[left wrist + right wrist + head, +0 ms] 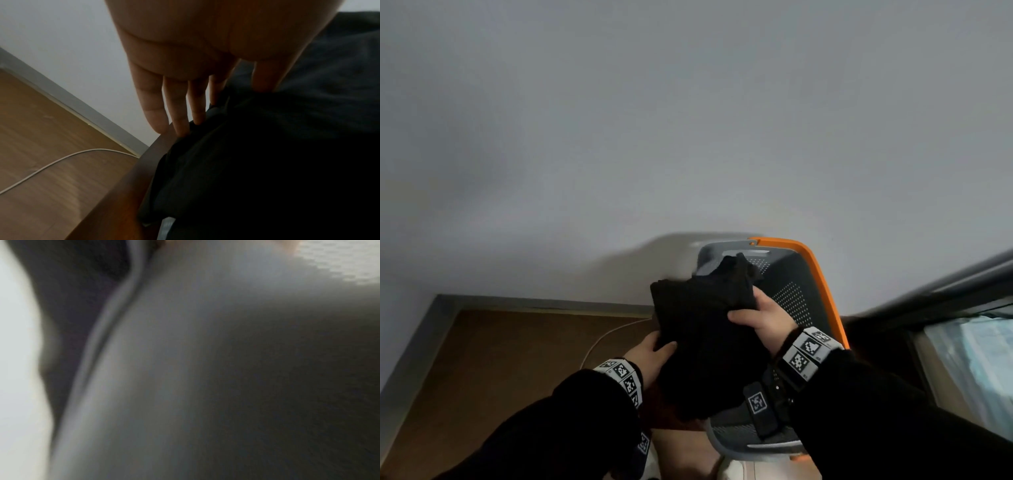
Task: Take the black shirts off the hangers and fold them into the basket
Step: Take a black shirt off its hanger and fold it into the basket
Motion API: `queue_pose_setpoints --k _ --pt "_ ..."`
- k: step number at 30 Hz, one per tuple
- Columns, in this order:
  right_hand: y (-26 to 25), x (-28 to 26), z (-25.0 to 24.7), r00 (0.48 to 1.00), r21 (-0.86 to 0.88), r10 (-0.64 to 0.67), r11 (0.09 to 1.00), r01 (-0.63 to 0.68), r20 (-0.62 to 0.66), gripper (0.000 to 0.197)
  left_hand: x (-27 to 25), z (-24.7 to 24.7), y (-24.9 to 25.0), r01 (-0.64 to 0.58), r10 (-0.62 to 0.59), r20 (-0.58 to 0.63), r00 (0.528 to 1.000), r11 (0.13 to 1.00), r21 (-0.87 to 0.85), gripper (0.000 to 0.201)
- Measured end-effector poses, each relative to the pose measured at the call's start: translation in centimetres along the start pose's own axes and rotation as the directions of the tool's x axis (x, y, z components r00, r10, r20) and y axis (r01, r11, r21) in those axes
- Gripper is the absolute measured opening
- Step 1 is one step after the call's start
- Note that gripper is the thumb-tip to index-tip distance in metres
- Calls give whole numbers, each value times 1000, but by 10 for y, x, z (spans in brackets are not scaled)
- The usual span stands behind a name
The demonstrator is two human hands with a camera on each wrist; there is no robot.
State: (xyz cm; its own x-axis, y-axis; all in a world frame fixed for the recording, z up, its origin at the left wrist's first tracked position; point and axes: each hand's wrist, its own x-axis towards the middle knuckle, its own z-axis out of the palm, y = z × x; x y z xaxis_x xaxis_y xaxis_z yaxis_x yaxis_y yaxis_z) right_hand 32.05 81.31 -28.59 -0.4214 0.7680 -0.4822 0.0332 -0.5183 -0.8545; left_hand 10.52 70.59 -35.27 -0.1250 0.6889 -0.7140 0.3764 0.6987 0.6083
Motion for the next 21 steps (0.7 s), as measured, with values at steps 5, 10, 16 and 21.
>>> queue_pose_setpoints --k 5,10,16,21 --pt "-54 -21 3 991 -170 -81 981 99 109 54 -2 -12 17 24 -27 -8 1000 958 -285 71" --pt "-81 -30 -42 993 -376 -105 923 77 -55 55 5 -10 17 32 -20 34 999 908 -417 112" --pt "-86 -47 -85 949 -528 -146 849 -24 -279 41 50 12 -14 84 -65 59 996 902 -424 118" --pt "-77 -47 -97 932 -626 -158 775 -88 -326 47 62 21 -19 274 -140 266 954 771 -575 93"
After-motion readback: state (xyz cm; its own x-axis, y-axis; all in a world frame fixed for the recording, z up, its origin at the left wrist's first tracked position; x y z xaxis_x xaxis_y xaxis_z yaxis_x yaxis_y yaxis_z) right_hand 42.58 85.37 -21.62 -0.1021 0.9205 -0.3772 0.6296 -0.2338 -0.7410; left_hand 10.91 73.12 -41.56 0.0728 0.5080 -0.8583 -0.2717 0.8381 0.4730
